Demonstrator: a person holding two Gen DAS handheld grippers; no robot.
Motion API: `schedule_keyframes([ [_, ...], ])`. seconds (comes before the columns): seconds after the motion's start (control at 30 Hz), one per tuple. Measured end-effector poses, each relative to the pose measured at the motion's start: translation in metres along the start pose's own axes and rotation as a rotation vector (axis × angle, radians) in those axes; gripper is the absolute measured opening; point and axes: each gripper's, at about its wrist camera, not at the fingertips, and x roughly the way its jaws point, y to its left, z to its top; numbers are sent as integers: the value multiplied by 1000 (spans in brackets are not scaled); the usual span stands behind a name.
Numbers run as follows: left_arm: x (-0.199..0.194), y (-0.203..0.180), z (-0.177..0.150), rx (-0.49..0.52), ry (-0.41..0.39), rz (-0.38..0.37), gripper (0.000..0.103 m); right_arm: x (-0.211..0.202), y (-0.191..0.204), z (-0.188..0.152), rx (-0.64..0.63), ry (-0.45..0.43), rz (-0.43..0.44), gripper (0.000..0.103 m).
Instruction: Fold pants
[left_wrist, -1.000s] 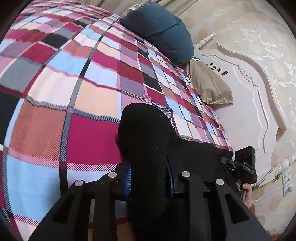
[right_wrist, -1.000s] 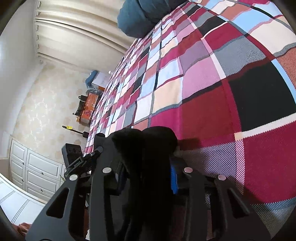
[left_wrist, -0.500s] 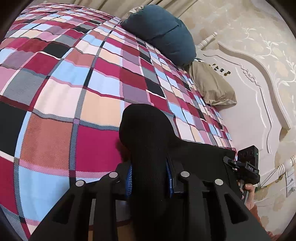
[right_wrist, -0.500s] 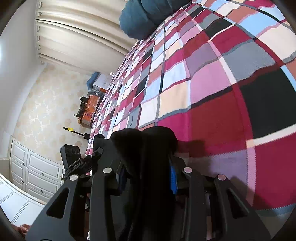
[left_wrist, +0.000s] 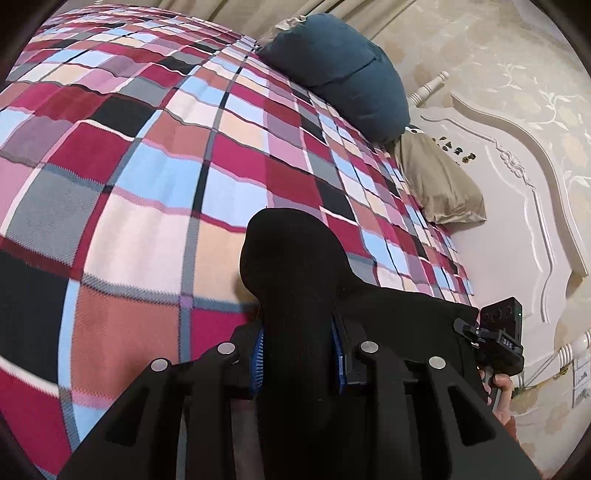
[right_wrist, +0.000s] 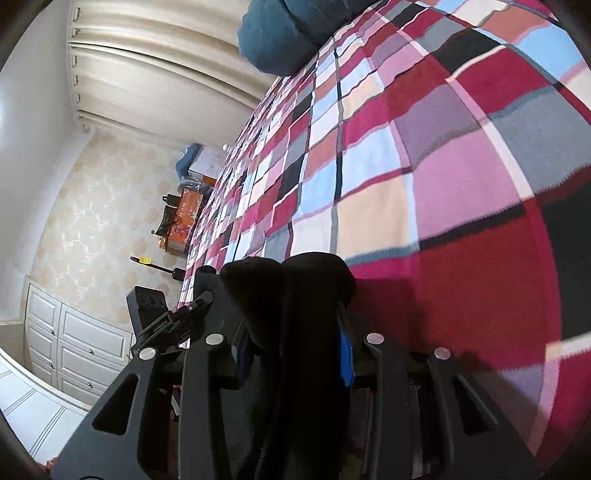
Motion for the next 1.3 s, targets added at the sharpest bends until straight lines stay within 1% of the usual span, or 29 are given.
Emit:
schedule_keyframes([
  [0.27, 4, 8, 23, -12, -12, 21, 29, 16, 8, 16, 8, -11, 18, 35],
  [0.47, 11, 15, 39, -11, -4, 35, 29, 30, 8, 26, 19, -11, 26, 35],
  [0.83, 17, 26, 42, -37, 4, 25, 29, 43, -5, 35, 56, -7, 46, 35],
  [1.3, 18, 28, 40, -45, 4, 18, 30, 45, -11, 30, 86, -17, 70, 35],
])
